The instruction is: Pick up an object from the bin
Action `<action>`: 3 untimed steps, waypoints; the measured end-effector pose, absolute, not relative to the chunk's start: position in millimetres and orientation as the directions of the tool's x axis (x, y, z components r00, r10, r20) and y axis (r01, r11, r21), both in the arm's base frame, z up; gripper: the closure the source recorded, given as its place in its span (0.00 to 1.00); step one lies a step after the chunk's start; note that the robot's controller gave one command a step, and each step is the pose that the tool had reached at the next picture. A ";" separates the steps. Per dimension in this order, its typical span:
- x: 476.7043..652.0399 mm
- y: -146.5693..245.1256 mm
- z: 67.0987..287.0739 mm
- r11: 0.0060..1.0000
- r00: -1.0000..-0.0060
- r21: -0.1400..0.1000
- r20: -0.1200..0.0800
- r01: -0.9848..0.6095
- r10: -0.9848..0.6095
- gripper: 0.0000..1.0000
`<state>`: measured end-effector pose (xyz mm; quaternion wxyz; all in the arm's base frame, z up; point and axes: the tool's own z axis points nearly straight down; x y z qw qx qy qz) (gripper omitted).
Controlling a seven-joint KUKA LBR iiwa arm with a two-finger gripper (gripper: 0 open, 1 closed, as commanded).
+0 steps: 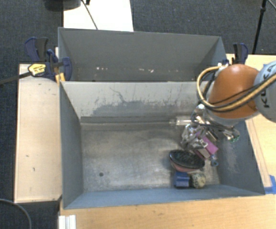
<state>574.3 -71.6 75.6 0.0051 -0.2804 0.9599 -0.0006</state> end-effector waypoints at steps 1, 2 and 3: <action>560.4 -65.6 75.0 0.796 -0.796 -0.009 -0.010 -0.605 -0.605 1.00; 541.9 -34.7 173.7 0.805 -0.805 -0.005 -0.009 -0.593 -0.593 1.00; 540.5 -35.8 168.9 0.807 -0.807 0.000 -0.003 -0.591 -0.591 0.00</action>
Offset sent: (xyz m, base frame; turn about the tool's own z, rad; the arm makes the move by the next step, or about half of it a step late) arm -0.0183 0.0068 -0.0056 -0.0865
